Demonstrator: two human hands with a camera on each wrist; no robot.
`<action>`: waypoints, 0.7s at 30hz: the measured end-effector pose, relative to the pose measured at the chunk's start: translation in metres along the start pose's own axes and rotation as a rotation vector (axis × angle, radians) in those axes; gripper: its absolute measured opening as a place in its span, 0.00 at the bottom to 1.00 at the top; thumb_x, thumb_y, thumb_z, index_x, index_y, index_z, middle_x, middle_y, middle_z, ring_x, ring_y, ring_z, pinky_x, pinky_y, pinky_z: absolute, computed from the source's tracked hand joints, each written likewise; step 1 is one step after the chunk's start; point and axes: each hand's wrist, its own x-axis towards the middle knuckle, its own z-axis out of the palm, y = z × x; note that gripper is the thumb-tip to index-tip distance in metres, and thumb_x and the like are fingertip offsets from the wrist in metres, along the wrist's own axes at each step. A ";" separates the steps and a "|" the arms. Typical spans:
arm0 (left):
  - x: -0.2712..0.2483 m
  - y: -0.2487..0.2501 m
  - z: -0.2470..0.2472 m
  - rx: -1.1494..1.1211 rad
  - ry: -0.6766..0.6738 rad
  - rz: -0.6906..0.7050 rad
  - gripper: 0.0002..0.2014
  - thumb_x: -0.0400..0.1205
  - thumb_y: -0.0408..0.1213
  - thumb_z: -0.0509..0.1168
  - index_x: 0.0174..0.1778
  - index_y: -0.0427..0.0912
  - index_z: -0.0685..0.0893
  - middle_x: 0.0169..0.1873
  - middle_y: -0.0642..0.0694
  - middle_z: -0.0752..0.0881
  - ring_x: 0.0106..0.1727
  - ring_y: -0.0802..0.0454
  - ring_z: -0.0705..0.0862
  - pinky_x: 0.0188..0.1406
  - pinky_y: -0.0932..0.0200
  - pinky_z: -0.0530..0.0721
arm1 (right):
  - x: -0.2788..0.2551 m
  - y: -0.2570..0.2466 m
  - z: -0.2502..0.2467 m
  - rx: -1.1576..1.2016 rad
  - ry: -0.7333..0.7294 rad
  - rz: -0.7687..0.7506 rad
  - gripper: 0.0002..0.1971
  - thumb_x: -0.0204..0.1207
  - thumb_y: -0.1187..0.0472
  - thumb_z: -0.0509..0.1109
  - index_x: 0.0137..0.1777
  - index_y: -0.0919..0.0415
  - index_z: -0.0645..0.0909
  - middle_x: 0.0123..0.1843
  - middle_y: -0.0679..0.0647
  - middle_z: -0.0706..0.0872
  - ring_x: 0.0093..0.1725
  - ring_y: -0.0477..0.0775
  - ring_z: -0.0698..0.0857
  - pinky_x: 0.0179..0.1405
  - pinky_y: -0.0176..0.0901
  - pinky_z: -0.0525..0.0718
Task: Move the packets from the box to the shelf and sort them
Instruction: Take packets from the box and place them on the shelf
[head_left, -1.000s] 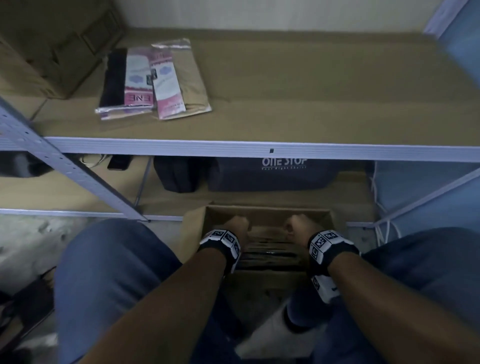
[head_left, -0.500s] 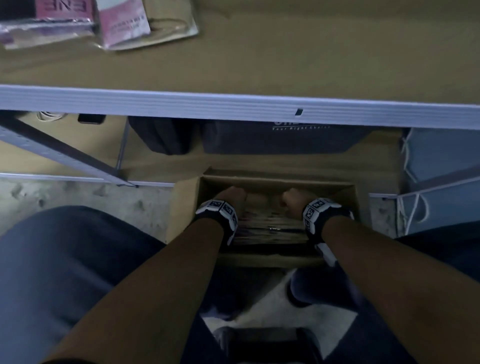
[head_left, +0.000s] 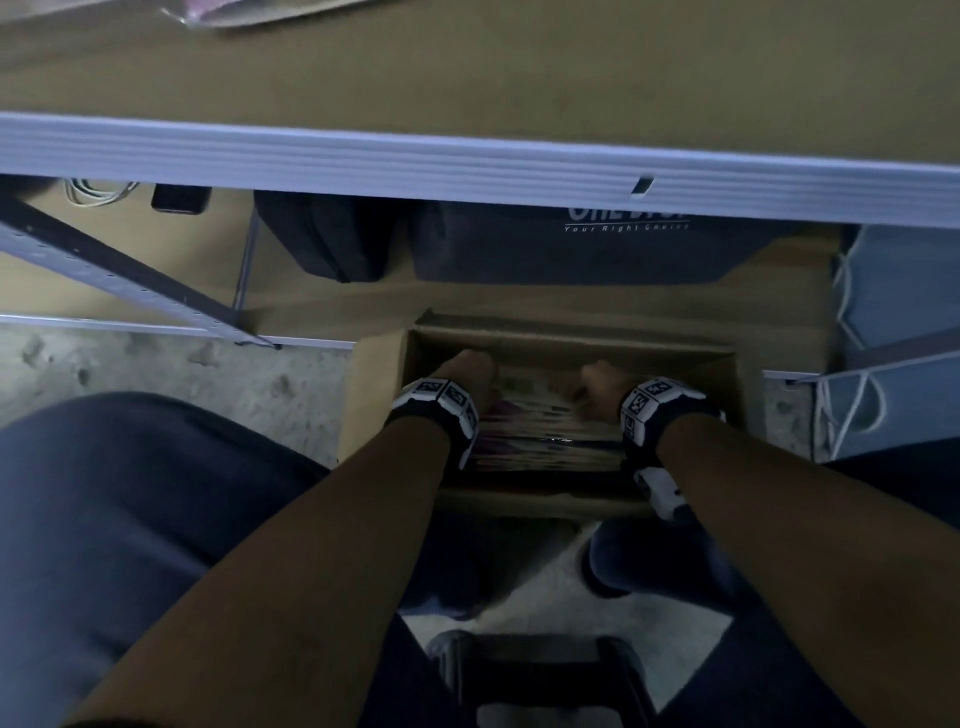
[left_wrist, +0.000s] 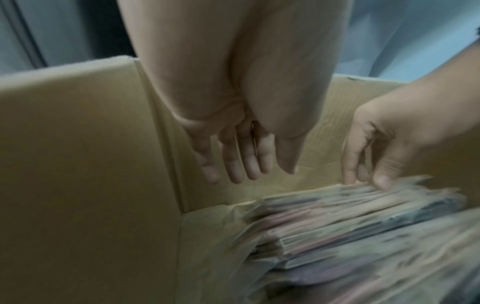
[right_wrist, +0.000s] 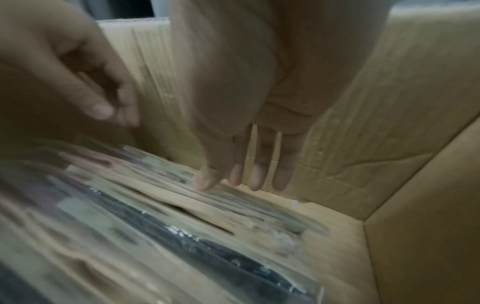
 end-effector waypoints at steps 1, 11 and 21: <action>0.000 -0.001 -0.001 -0.009 -0.004 -0.003 0.13 0.83 0.39 0.63 0.59 0.36 0.81 0.60 0.36 0.82 0.62 0.36 0.81 0.59 0.45 0.79 | 0.000 0.001 0.000 -0.009 0.011 0.000 0.12 0.76 0.64 0.69 0.57 0.68 0.85 0.58 0.64 0.87 0.58 0.63 0.85 0.58 0.52 0.83; -0.003 -0.002 -0.006 0.000 0.025 -0.001 0.14 0.81 0.43 0.65 0.56 0.36 0.81 0.57 0.36 0.83 0.57 0.36 0.82 0.54 0.47 0.81 | -0.016 -0.011 -0.009 -0.251 0.075 -0.003 0.11 0.79 0.62 0.65 0.57 0.64 0.83 0.58 0.62 0.84 0.56 0.66 0.85 0.49 0.51 0.82; -0.017 0.000 -0.010 0.008 0.031 -0.041 0.19 0.83 0.34 0.60 0.70 0.37 0.75 0.68 0.36 0.77 0.68 0.37 0.78 0.64 0.46 0.80 | -0.038 -0.016 -0.022 -0.374 0.129 0.062 0.12 0.80 0.68 0.58 0.57 0.63 0.81 0.59 0.62 0.84 0.58 0.63 0.83 0.47 0.50 0.77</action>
